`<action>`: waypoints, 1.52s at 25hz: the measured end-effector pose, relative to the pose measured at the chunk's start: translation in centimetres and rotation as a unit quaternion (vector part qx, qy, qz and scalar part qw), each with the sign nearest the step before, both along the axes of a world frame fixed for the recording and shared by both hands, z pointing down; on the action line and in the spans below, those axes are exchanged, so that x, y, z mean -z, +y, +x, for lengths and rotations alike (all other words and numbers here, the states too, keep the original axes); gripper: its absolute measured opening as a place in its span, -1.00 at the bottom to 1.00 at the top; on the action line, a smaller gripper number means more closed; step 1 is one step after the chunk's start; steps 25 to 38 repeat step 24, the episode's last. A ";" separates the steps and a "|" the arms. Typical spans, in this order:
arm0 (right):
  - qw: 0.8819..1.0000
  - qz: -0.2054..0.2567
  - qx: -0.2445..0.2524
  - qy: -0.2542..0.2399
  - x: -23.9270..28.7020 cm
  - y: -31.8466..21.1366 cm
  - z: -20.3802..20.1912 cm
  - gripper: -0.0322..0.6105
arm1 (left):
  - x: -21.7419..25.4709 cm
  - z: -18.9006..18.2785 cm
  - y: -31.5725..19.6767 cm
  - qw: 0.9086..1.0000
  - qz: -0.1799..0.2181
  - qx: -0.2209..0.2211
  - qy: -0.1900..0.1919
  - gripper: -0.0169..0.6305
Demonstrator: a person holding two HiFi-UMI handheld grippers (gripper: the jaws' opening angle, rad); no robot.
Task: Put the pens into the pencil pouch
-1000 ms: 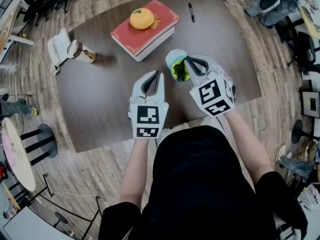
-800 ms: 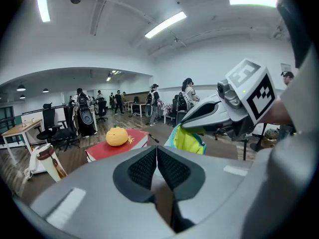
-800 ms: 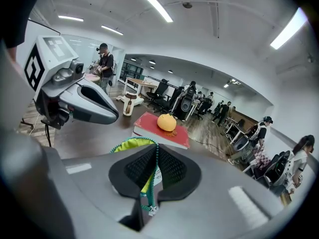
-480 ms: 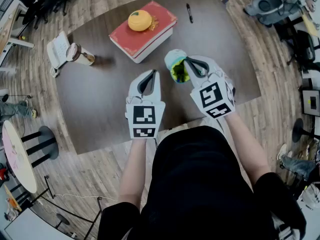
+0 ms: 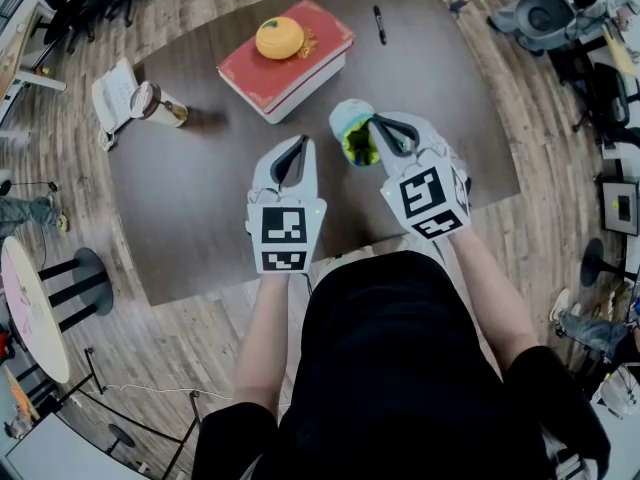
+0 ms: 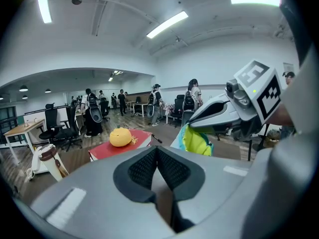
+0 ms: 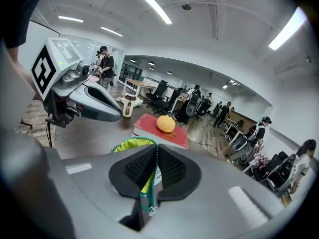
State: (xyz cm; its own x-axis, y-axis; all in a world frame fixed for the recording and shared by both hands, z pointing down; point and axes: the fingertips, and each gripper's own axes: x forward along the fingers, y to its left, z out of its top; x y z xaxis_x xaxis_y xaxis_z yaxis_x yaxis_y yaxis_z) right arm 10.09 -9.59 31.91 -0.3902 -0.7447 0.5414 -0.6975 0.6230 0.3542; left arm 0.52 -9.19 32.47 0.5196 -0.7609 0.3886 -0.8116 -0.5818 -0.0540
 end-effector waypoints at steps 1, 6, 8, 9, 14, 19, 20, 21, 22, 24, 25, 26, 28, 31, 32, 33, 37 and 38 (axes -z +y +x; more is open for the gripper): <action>1.000 0.000 0.000 0.000 0.0 0.0 0.0 -0.84 | 0.0 0.0 0.0 1.000 0.000 0.000 0.000 -0.96; 1.000 -0.002 0.000 0.001 -0.1 0.1 0.1 -0.84 | -0.3 -0.1 -0.1 1.000 -0.003 0.001 -0.001 -0.96; 1.000 -0.003 0.000 0.002 -0.2 0.1 0.2 -0.84 | -0.4 -0.1 -0.2 1.000 -0.005 0.001 -0.001 -0.96; 1.000 -0.004 0.000 0.003 -0.3 0.1 0.2 -0.84 | -0.4 -0.1 -0.2 1.000 -0.006 0.001 -0.001 -0.96; 1.000 -0.009 -0.002 0.004 -0.4 0.0 0.4 -0.84 | -0.6 0.2 -0.2 1.000 -0.009 -0.002 -0.001 -0.96; 1.000 -0.011 -0.004 0.005 -0.4 -0.2 0.5 -0.84 | -0.7 0.3 -0.3 1.000 -0.012 -0.003 0.000 -0.96; 1.000 -0.011 -0.004 0.005 -0.4 -0.2 0.5 -0.84 | -0.7 0.3 -0.3 1.000 -0.012 -0.003 0.000 -0.96; 1.000 -0.011 -0.004 0.005 -0.4 -0.2 0.5 -0.84 | -0.7 0.3 -0.4 1.000 -0.012 -0.004 0.001 -0.96; 1.000 -0.010 -0.004 0.005 -0.3 -0.3 0.4 -0.84 | -0.7 0.3 -0.4 1.000 -0.012 -0.004 0.001 -0.96; 1.000 -0.010 -0.003 0.005 -0.3 -0.4 0.4 -0.84 | -0.7 0.2 -0.5 1.000 -0.013 -0.004 0.001 -0.96; 1.000 -0.010 -0.003 0.005 -0.3 -0.4 0.4 -0.84 | -0.7 0.2 -0.5 1.000 -0.013 -0.004 0.001 -0.96; 1.000 -0.010 -0.003 0.005 -0.3 -0.4 0.4 -0.84 | -0.7 0.2 -0.5 1.000 -0.013 -0.004 0.001 -0.96; 1.000 -0.010 -0.003 0.005 -0.3 -0.4 0.4 -0.84 | -0.7 0.2 -0.5 1.000 -0.013 -0.004 0.001 -0.96; 1.000 -0.010 -0.003 0.005 -0.3 -0.4 0.4 -0.84 | -0.7 0.2 -0.5 1.000 -0.013 -0.004 0.001 -0.96; 1.000 -0.010 -0.003 0.005 -0.3 -0.4 0.4 -0.84 | -0.7 0.2 -0.5 1.000 -0.013 -0.004 0.001 -0.96; 1.000 -0.010 -0.003 0.005 -0.3 -0.4 0.4 -0.84 | -0.7 0.2 -0.5 1.000 -0.013 -0.004 0.001 -0.96; 1.000 -0.010 -0.003 0.005 -0.3 -0.4 0.4 -0.84 | -0.7 0.2 -0.5 1.000 -0.013 -0.004 0.001 -0.96; 1.000 -0.010 -0.003 0.005 -0.3 -0.4 0.4 -0.84 | -0.7 0.2 -0.5 1.000 -0.013 -0.004 0.001 -0.96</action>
